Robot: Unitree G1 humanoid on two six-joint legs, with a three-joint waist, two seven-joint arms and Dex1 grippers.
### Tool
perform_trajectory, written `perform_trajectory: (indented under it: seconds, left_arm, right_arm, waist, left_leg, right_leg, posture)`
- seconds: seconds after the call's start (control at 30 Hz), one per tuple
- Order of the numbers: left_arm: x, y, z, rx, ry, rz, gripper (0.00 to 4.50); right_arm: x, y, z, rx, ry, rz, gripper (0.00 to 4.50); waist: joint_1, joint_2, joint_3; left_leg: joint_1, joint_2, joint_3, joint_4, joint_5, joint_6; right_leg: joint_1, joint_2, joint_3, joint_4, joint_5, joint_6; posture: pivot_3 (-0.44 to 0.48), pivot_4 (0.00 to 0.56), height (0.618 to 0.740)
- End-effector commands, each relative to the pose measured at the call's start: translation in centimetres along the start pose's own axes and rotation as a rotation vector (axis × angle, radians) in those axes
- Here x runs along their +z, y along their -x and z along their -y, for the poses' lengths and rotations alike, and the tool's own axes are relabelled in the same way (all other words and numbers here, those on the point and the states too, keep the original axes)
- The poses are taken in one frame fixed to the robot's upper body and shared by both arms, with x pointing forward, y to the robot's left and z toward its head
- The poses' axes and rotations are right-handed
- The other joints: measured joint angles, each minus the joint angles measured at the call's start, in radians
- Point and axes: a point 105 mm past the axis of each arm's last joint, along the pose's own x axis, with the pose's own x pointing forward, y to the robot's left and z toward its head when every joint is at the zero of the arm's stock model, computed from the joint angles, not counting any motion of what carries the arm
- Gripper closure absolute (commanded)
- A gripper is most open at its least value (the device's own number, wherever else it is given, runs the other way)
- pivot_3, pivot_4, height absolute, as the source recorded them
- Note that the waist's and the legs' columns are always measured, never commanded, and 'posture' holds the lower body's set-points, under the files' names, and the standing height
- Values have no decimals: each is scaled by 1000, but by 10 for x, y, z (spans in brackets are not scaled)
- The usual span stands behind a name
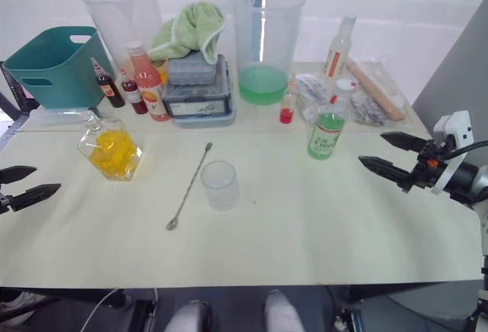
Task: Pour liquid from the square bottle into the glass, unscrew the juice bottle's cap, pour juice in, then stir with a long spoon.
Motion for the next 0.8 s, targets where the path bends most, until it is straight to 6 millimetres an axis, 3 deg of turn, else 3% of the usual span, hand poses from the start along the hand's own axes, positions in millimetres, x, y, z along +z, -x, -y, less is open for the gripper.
perform_trajectory:
  seconds: [0.03, 0.27, 0.4, 0.53, 0.67, 0.8]
  left_arm:
    - [20, 7, -1, -3, -3, 63, 23]
    - [32, 9, 8, 10, 17, 136, 23]
    - [22, 9, 32, -17, 116, 154, 23]
    - [15, 16, 50, 63, 133, 227, 23]
    - [13, 18, 81, 128, 175, 318, 23]
    - [14, 18, 89, 323, 208, 430, 23]
  right_arm:
    - [10, 0, -1, 12, 28, 28, 0]
    - [17, -19, -16, 151, -14, 15, 0]
    - [27, -39, -41, 318, -2, -18, 0]
    - [44, -59, -67, 468, 61, -9, 0]
    - [52, -72, -90, 582, 121, 3, 0]
    - [59, -76, -104, 649, 128, 20, 0]
  waist:
    - [0, 0, 0]
    - [-4, 0, 0]
    - [-9, 1, 1]
    - [-5, 0, 1]
    - [4, -1, 1]
    - [24, -2, 0]
  left_leg:
    - [0, 0, 0, 0, 0, 0]
    - [0, 0, 0, 0, 0, 0]
    - [0, 1, 1, 0, 0, 0]
    - [0, 1, 0, 1, 0, 0]
    - [0, 1, 0, 1, 0, 0]
    - [-1, 0, -1, 5, 0, 0]
  right_leg:
    - [0, 0, 0, 0, 0, 0]
    - [0, 0, 0, 1, 0, 0]
    - [0, 0, 0, 1, 0, 0]
    - [0, 0, 0, 1, 0, 0]
    - [1, 0, 0, 0, 0, 0]
    - [2, -1, 0, -1, 1, 1]
  posture:
    - [0, 150, 728]
    - [0, 150, 728]
    - [0, 150, 728]
    - [0, 150, 728]
    - [0, 150, 728]
    - [0, 150, 728]
